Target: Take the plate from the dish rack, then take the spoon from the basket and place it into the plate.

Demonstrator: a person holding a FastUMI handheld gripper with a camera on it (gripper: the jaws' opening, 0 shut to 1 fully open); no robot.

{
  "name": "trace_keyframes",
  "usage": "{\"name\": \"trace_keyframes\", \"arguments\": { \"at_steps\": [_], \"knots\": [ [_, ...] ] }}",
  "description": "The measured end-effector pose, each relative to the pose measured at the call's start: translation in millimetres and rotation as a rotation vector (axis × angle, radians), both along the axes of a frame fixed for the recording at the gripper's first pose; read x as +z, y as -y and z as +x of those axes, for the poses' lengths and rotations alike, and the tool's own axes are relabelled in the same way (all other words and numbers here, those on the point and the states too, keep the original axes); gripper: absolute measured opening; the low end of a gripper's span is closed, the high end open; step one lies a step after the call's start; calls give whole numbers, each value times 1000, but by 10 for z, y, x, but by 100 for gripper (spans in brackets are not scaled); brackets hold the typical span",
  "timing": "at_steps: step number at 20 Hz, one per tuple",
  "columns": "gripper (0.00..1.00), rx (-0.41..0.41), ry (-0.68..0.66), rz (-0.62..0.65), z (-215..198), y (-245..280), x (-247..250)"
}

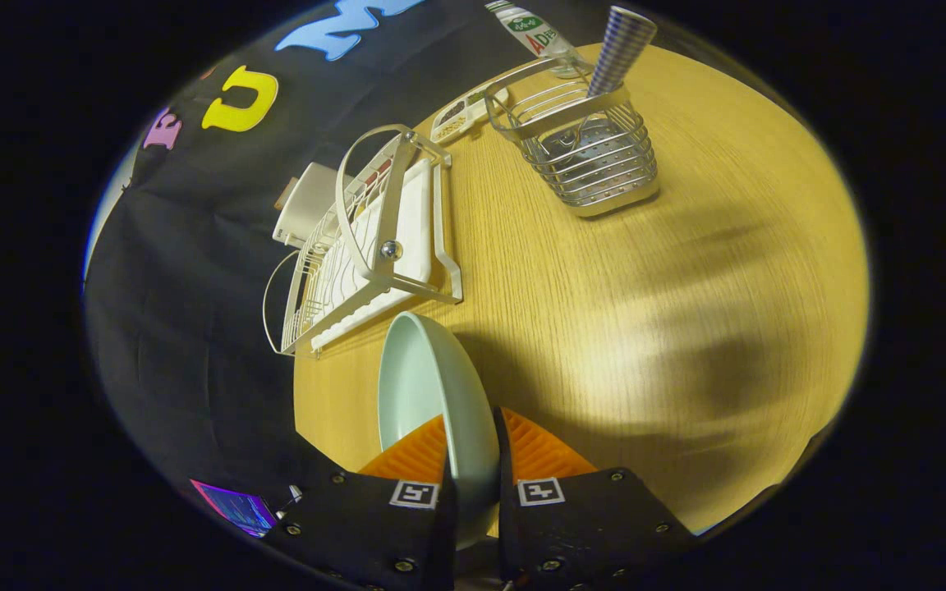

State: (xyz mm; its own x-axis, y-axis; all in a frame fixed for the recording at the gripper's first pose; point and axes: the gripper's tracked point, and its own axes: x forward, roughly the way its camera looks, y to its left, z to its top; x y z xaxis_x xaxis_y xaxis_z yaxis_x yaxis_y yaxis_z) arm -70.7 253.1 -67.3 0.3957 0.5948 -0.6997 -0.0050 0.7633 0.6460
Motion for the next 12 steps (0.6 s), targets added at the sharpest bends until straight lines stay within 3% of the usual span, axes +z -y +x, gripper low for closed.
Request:
{"name": "trace_keyframes", "arguments": {
  "at_steps": [3,6,7,12],
  "knots": [
    [22,14,23,3,35,45,-7],
    [31,39,105,-130,84,270,-41],
    [38,45,148,-167,98,351,22],
    [41,29,429,-366,189,761,638]
  ]
}}
